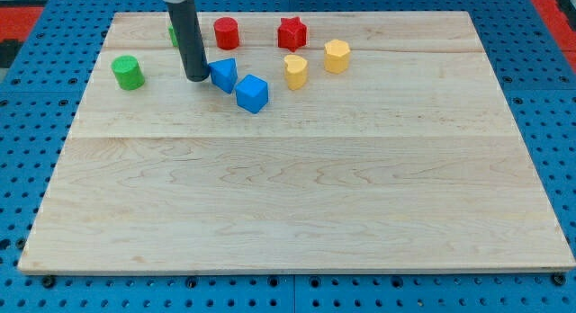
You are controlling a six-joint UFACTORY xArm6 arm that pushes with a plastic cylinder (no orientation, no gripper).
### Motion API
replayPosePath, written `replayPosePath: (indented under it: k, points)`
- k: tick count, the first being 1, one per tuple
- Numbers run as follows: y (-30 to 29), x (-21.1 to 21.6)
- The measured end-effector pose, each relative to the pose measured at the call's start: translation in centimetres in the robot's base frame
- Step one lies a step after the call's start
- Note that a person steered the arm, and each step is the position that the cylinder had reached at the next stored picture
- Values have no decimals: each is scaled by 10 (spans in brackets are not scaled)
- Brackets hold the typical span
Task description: Move the green circle to the left of the green star
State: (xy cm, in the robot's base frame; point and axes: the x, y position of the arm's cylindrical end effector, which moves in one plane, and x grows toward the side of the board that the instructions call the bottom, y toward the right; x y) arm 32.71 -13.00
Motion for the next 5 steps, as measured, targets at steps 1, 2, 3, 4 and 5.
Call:
replayPosePath:
  k: [1, 2, 3, 4, 5]
  points:
    - [-16, 61]
    - [-104, 79]
    - [-119, 42]
    - [-117, -1]
    - [-109, -17]
